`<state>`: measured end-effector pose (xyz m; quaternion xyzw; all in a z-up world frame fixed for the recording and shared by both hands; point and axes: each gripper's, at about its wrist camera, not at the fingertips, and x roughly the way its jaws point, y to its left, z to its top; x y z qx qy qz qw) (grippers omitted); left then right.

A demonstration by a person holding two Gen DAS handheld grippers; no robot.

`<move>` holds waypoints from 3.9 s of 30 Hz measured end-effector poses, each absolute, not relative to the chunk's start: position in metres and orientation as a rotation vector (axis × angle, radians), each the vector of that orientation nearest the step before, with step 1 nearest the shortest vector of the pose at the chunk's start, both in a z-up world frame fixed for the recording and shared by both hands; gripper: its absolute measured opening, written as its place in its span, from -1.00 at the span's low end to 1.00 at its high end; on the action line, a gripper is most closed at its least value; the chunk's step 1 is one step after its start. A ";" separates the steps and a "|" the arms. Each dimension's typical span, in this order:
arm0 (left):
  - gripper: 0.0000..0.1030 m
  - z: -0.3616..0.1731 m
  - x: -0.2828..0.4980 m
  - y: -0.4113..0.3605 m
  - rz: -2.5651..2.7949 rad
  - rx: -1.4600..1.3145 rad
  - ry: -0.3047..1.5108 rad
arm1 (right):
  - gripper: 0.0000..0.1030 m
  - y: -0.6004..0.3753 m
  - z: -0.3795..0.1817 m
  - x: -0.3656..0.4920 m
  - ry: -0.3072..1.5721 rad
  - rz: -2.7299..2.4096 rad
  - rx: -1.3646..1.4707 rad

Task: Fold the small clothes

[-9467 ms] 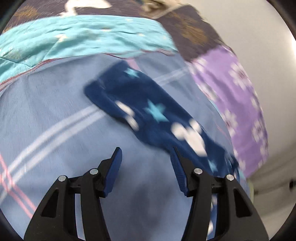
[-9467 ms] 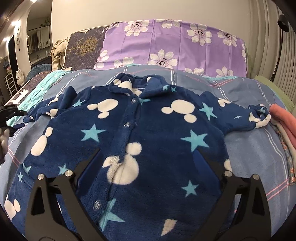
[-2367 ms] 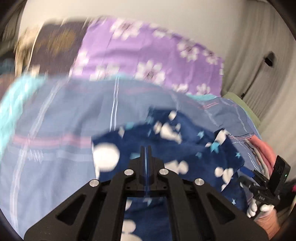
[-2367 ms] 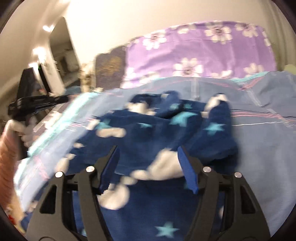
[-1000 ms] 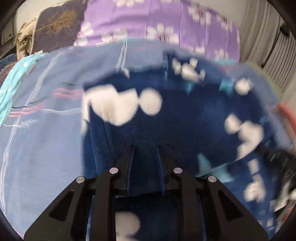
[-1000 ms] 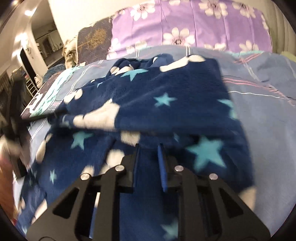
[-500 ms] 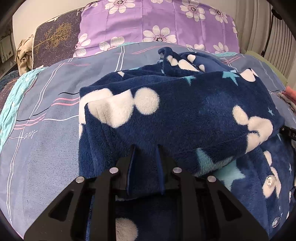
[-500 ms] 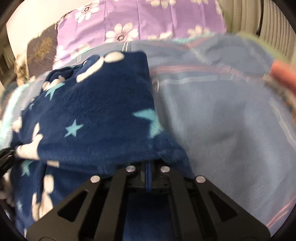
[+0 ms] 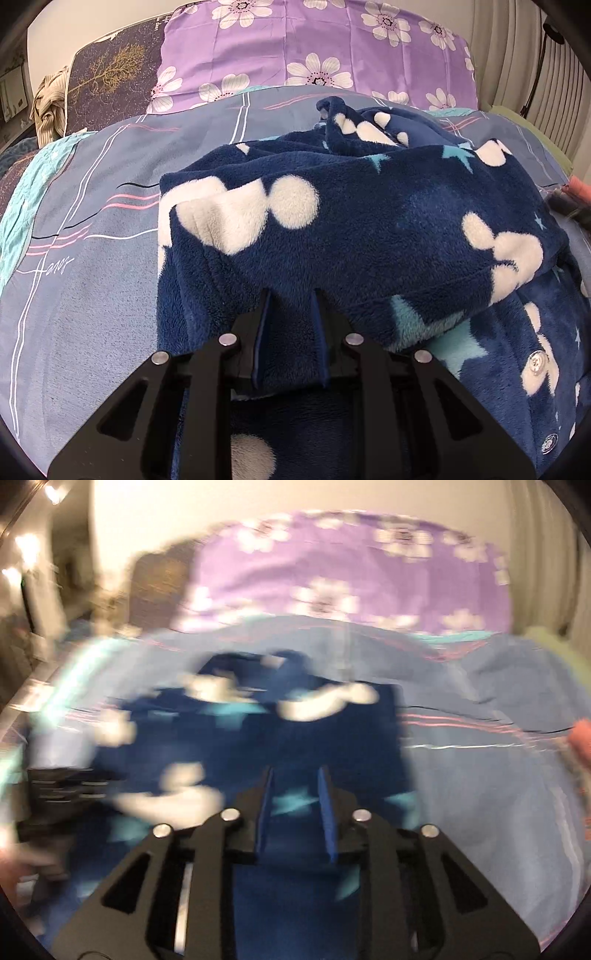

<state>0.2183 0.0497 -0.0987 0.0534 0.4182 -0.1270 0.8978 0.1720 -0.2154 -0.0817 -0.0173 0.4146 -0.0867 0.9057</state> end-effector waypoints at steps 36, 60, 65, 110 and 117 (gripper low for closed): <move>-0.72 -0.089 0.365 0.003 -0.428 -0.162 1.024 | 0.05 -0.236 -0.089 0.326 1.051 0.081 0.378; -0.76 -0.086 0.385 -0.041 -0.319 0.101 1.065 | -0.82 -0.209 -0.100 0.326 1.041 -0.018 0.166; -0.77 -0.095 0.382 -0.037 -0.342 0.093 1.013 | -0.85 -0.189 -0.108 0.318 0.949 -0.054 0.013; -0.10 -0.063 -0.038 0.170 -0.375 -0.043 0.815 | -0.90 -0.152 -0.048 -0.140 1.033 0.594 0.464; -0.10 -0.091 -0.054 0.174 -0.461 -0.153 0.937 | -0.49 -0.184 -0.057 -0.159 1.015 0.518 0.518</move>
